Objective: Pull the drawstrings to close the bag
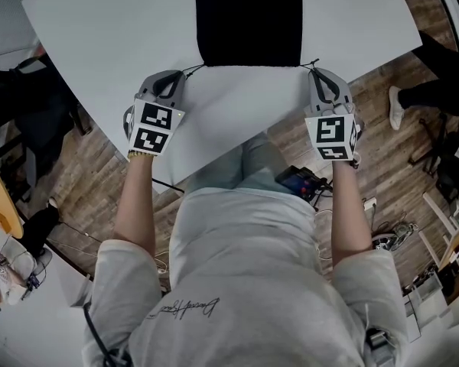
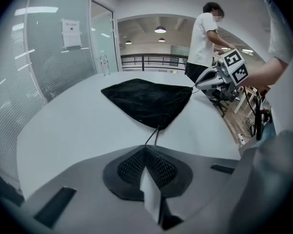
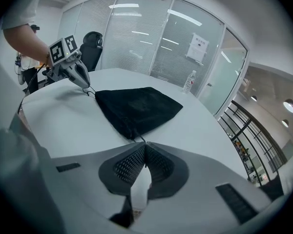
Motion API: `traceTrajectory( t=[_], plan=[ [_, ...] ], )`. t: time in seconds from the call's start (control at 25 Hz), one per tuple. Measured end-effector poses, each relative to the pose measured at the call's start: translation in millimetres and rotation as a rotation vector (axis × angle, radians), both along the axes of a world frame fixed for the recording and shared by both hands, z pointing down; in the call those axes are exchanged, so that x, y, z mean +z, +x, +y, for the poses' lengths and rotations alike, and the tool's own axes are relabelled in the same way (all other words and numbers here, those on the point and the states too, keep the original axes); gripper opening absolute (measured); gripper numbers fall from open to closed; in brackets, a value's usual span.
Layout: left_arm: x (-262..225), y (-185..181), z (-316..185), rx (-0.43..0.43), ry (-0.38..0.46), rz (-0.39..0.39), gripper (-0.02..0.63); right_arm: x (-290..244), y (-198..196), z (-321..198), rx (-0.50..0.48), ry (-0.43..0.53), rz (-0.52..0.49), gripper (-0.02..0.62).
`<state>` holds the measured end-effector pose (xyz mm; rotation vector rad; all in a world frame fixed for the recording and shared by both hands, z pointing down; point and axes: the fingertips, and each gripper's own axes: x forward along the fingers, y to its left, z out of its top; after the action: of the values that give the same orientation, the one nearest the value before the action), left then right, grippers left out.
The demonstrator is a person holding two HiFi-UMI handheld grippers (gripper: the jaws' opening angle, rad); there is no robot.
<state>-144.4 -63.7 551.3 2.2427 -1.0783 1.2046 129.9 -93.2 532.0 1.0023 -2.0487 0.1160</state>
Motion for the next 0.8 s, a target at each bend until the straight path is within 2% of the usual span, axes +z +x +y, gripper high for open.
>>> traceTrajectory(
  t=[0.2, 0.32, 0.8],
  plan=[
    [-33.0, -13.6, -7.6, -0.018, 0.131, -0.058, 0.012, -11.4, 1.0, -4.2, 0.013, 0.010, 0.001, 0.028],
    [-48.5, -15.9, -9.0, -0.021, 0.182, -0.081, 0.012, -18.7, 4.4, -2.9, 0.023, 0.019, -0.004, 0.028],
    [-97.1, -16.1, -7.3, -0.050, 0.255, -0.023, 0.012, -58.5, 14.5, 1.0, 0.030, 0.065, -0.014, 0.028]
  ],
)
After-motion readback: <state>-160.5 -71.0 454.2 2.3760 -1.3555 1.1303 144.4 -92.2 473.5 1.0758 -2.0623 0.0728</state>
